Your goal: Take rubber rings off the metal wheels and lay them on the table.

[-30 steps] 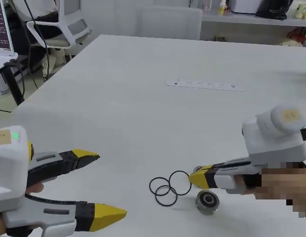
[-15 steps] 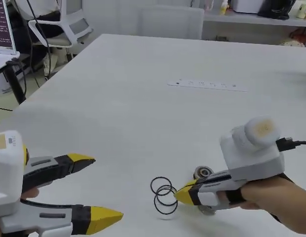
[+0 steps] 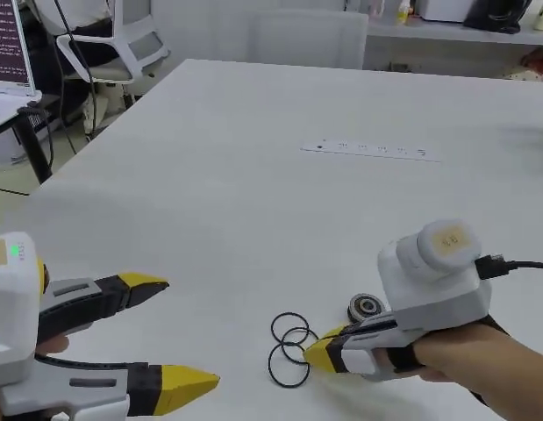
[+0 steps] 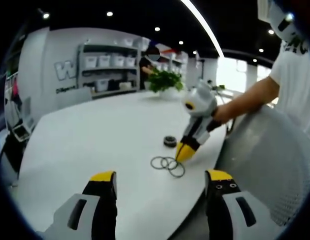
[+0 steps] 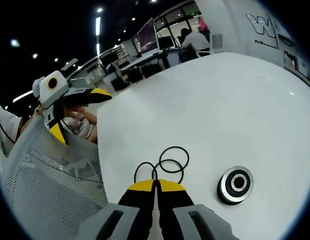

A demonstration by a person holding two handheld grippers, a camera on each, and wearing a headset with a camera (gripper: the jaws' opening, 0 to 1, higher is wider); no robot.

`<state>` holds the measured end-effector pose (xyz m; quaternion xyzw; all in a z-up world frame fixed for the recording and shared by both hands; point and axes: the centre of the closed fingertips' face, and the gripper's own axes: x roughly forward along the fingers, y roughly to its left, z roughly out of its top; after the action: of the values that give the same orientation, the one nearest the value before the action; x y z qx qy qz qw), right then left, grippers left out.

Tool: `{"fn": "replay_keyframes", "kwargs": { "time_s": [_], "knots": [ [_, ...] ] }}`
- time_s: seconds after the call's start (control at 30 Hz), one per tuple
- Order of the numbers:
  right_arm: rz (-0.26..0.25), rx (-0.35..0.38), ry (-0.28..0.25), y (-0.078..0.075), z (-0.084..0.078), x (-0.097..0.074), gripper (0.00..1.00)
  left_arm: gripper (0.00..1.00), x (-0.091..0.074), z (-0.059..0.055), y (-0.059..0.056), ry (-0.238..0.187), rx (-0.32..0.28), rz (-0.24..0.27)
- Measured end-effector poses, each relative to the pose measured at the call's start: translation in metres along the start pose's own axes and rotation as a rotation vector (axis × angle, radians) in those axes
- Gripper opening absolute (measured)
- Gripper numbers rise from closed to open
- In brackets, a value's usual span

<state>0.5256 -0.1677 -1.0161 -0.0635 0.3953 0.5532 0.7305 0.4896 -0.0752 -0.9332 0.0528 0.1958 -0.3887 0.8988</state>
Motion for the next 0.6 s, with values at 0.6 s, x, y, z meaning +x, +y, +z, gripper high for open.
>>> {"fn": "replay_keyframes", "kwargs": {
  "time_s": [0.6],
  "knots": [
    [-0.016, -0.024, -0.012, -0.008, 0.004, -0.008, 0.01, 0.73, -0.003, 0.011, 0.001, -0.014, 0.021, 0.007]
  ]
}}
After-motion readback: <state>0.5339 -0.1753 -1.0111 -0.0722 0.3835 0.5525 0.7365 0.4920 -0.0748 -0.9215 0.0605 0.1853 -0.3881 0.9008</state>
